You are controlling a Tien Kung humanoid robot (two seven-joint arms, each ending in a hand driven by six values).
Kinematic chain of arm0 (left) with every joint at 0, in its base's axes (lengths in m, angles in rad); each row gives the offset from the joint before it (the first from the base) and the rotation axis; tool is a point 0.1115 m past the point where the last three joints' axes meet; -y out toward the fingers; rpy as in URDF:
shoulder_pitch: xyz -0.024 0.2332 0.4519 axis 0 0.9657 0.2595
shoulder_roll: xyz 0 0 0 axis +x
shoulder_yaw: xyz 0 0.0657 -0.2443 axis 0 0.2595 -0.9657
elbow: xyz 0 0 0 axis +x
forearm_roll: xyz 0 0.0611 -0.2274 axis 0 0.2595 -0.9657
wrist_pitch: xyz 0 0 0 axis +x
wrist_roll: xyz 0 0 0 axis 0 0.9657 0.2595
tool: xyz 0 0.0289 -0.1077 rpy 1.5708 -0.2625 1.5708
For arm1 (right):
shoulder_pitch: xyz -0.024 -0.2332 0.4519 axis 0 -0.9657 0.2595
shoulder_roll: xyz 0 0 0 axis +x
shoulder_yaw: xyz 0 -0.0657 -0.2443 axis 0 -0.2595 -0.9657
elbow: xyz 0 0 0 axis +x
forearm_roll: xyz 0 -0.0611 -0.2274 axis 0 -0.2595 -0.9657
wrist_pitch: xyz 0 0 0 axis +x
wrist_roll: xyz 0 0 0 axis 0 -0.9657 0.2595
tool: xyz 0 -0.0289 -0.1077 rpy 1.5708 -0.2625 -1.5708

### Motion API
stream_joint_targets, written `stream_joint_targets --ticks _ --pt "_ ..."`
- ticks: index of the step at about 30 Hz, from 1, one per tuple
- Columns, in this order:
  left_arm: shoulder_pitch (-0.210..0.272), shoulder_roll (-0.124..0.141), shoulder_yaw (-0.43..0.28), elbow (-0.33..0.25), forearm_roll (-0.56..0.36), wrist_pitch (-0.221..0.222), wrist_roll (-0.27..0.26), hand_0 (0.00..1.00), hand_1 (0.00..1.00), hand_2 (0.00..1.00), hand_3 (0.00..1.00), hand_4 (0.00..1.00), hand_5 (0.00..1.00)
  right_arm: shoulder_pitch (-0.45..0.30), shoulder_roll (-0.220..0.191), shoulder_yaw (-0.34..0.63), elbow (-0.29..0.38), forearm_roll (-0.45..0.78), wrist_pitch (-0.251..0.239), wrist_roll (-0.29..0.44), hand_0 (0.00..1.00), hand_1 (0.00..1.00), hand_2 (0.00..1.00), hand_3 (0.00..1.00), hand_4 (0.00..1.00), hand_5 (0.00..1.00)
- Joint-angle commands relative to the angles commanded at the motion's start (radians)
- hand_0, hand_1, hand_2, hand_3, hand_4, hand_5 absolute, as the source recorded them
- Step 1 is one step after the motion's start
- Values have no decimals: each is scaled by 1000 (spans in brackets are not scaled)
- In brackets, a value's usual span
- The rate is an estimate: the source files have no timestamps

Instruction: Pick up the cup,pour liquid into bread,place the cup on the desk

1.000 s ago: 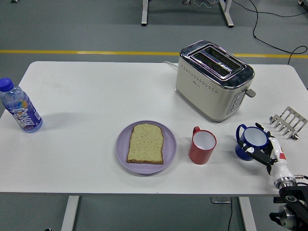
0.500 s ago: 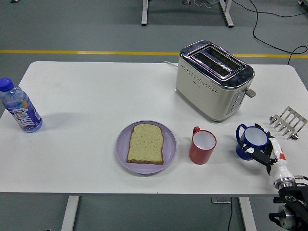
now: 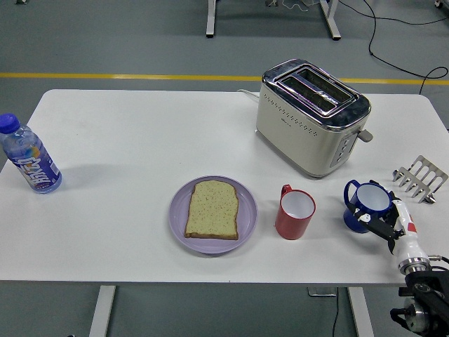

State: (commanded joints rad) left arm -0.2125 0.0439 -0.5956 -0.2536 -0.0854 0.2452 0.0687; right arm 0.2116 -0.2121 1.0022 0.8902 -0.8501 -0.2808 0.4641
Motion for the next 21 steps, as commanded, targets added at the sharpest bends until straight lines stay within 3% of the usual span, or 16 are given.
stream_joint_targets --ticks 5,6,12,21 --pt "0 0 2 0 -3 0 -1 690 756 773 611 396 998 7 -1 -8 -8 15 2 7 810 658 726 760 882 100" --pt "0 0 3 0 -3 0 -1 690 756 773 611 396 998 8 -1 -9 -9 16 3 8 749 630 703 709 835 32" --pt "0 -1 3 0 -4 0 0 690 756 773 611 396 998 14 1 -11 -21 23 4 19 721 613 677 681 812 3" --pt "-1 -1 9 0 -13 -2 -4 690 756 773 611 396 998 17 3 -15 -29 39 2 30 697 593 645 661 796 2"
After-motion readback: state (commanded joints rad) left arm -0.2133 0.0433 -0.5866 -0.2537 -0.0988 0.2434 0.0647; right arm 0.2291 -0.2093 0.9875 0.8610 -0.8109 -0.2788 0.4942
